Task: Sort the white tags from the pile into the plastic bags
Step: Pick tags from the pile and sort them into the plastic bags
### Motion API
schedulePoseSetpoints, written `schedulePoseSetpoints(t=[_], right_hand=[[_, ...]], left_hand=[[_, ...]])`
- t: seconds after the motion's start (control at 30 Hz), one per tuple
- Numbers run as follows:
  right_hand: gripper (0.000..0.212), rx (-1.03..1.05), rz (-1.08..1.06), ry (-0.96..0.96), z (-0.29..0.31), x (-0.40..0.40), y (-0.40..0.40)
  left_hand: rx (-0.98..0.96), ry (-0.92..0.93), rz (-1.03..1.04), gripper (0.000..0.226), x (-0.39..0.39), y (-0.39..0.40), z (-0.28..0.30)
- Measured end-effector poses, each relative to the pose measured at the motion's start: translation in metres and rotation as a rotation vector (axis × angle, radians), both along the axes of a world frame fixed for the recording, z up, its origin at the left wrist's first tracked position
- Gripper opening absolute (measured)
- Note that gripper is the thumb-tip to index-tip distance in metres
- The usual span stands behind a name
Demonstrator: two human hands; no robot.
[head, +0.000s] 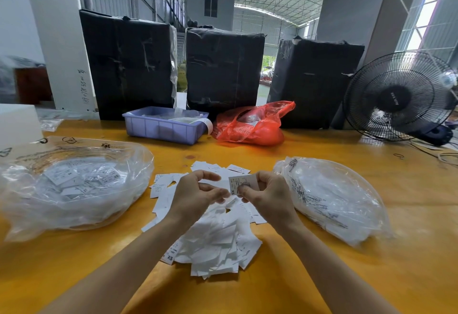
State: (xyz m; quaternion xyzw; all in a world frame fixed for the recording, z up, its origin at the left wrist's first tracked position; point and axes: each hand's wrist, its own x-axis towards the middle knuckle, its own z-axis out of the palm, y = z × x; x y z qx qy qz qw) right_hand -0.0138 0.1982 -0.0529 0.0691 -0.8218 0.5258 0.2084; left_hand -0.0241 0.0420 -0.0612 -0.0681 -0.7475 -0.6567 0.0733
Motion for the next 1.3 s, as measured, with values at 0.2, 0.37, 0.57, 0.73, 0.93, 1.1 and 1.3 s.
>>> schedulePoseSetpoints(t=[0.2, 0.37, 0.57, 0.73, 0.93, 1.1, 1.3], right_hand=[[0.014, -0.001, -0.024, -0.009, 0.000, 0.001, 0.001], [0.018, 0.005, -0.004, -0.031, -0.002, 0.000, 0.001], [0.008, -0.185, 0.135, -0.133, -0.002, -0.002, 0.004], [0.014, -0.179, 0.222, -0.236, -0.002, -0.002, 0.010], [0.021, 0.116, 0.242, -0.274, -0.001, -0.002, 0.012], [0.024, 0.222, 0.323, -0.360, 0.002, 0.001, 0.006], [0.025, 0.156, 0.212, -0.150, -0.003, -0.003, 0.005]], left_hand=[[0.013, 0.021, 0.022, 0.029, 0.001, 0.001, -0.001], [0.003, 0.043, 0.034, 0.027, 0.003, 0.004, -0.001], [0.088, -0.054, -0.016, 0.026, 0.002, 0.004, -0.001], [0.205, -0.161, -0.105, 0.019, 0.000, 0.001, 0.000], [0.097, -0.147, -0.193, 0.010, 0.001, 0.003, 0.000], [-0.034, -0.094, -0.229, 0.013, 0.005, 0.006, -0.001], [0.072, -0.135, -0.168, 0.012, 0.004, 0.006, -0.001]])
